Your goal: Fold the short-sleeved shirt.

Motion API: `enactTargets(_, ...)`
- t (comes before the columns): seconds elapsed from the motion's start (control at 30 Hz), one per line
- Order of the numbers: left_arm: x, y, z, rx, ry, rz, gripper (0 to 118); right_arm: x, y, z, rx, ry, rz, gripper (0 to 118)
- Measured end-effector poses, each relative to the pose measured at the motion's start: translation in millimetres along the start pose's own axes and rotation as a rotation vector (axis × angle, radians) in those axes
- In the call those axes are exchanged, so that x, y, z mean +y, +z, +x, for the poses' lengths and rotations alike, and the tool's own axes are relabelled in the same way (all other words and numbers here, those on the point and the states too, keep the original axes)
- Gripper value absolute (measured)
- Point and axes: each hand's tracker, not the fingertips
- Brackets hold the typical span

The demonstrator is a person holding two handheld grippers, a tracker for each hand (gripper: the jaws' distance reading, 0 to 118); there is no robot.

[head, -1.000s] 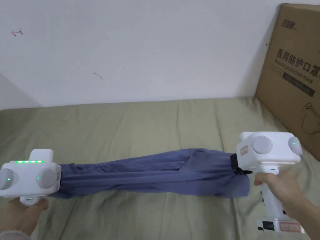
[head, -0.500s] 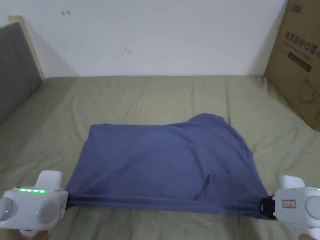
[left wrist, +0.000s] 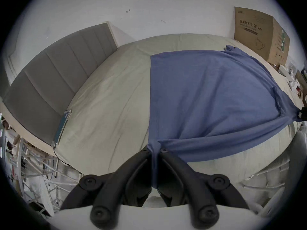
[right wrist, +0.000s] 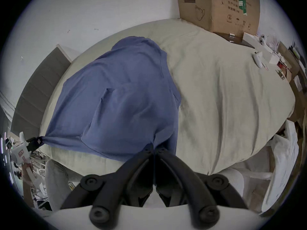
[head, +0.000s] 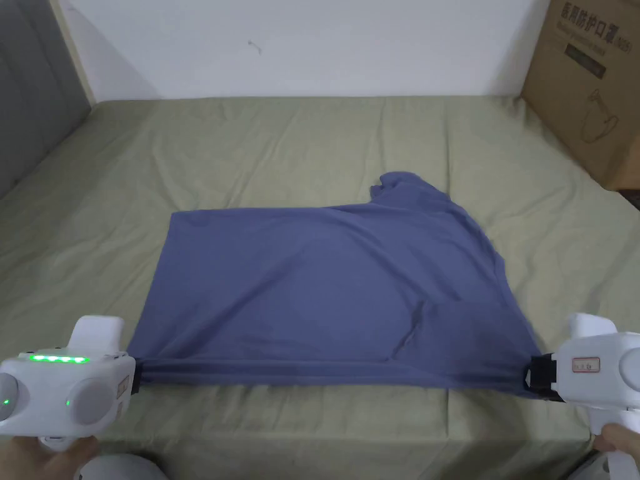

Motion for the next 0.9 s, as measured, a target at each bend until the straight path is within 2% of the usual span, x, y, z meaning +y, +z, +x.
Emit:
enactTargets(0.07, -0.3, -1.6, 1.5, -0.003, -0.003, 0.000, 12, 0.1, 0.8, -1.3, 0.002, -0.001, 0.006, 0)
enactTargets(0.1, -0.3, -1.7, 1.8, -0.005, -0.004, 0.001, 25, -0.4, 4.4, -5.4, 0.000, 0.008, 0.014, 7)
enactTargets(0.13, -0.7, -1.2, 1.8, -0.013, 0.014, -0.017, 47, -0.1, 5.3, -7.3, -0.025, 0.025, 0.018, 20)
enactTargets(0.17, 0.7, 9.7, 9.2, -0.029, 0.028, -0.041, 86, -0.2, 6.5, -8.1, -0.047, 0.042, 0.023, 40)
enactTargets(0.2, 1.0, 13.9, 11.4, -0.049, 0.047, -0.057, 103, -0.5, 8.1, -8.7, -0.051, 0.054, 0.027, 53)
enactTargets(0.23, 1.1, 20.8, 11.6, -0.081, 0.072, -0.047, 105, -0.2, 11.4, -8.9, -0.050, 0.057, 0.029, 62)
enactTargets(0.27, 2.0, 25.2, 12.3, -0.109, 0.086, -0.053, 100, -0.4, 15.0, -9.1, -0.046, 0.053, 0.038, 65)
enactTargets(0.3, -3.2, -7.0, -19.4, -0.123, 0.096, -0.065, 102, 0.3, 18.3, -9.6, -0.033, 0.039, 0.054, 65)
enactTargets(0.4, -7.2, -19.3, -38.2, -0.147, 0.140, -0.042, 102, 4.8, 23.9, -11.0, 0.014, 0.017, 0.090, 64)
enactTargets(0.43, -3.8, 20.3, -7.1, -0.159, 0.149, -0.036, 99, 4.9, 24.8, -14.4, 0.011, 0.027, 0.088, 59)
enactTargets(0.47, -4.4, 25.0, -3.9, -0.170, 0.154, -0.025, 78, 4.4, 25.2, -18.6, 0.006, 0.048, 0.089, 31)
enactTargets(0.5, -5.8, 26.9, -2.0, -0.175, 0.152, -0.015, 42, 4.5, 23.9, -20.4, -0.001, 0.072, 0.095, 0)
enactTargets(0.53, -6.5, 25.6, 0.7, -0.171, 0.143, -0.018, 2, 2.0, 20.6, -23.1, 0.002, 0.074, 0.087, 0)
enactTargets(0.6, -19.0, 32.5, 14.0, -0.128, 0.117, -0.009, 0, -1.3, 13.4, -24.2, 0.108, 0.096, 0.027, 0)
enactTargets(0.67, -26.4, 28.6, 19.1, -0.163, 0.114, -0.050, 0, -5.3, 6.4, -27.9, 0.067, 0.093, 0.039, 0)
enactTargets(0.7, -26.8, 28.3, 14.9, -0.162, 0.139, -0.046, 0, -6.5, 1.9, -29.8, 0.039, 0.124, 0.024, 0)
enactTargets(0.77, -29.2, 28.3, 15.2, -0.153, 0.150, -0.049, 0, -7.7, -4.5, -31.2, 0.032, 0.126, 0.025, 0)
enactTargets(0.8, -31.2, 29.5, 14.9, -0.135, 0.153, -0.031, 5, -7.2, -6.5, -29.6, 0.045, 0.116, 0.011, 0)
enactTargets(0.83, -27.3, 30.2, 7.7, -0.127, 0.158, -0.029, 26, -8.1, -8.1, -28.8, 0.053, 0.106, 0.006, 0)
enactTargets(0.87, -26.4, 30.8, 4.5, -0.119, 0.160, -0.029, 69, -9.4, -9.1, -28.5, 0.056, 0.106, 0.007, 0)
enactTargets(0.9, -25.8, 29.4, 1.6, -0.114, 0.161, -0.034, 92, -9.2, -8.5, -29.7, 0.057, 0.112, 0.008, 0)
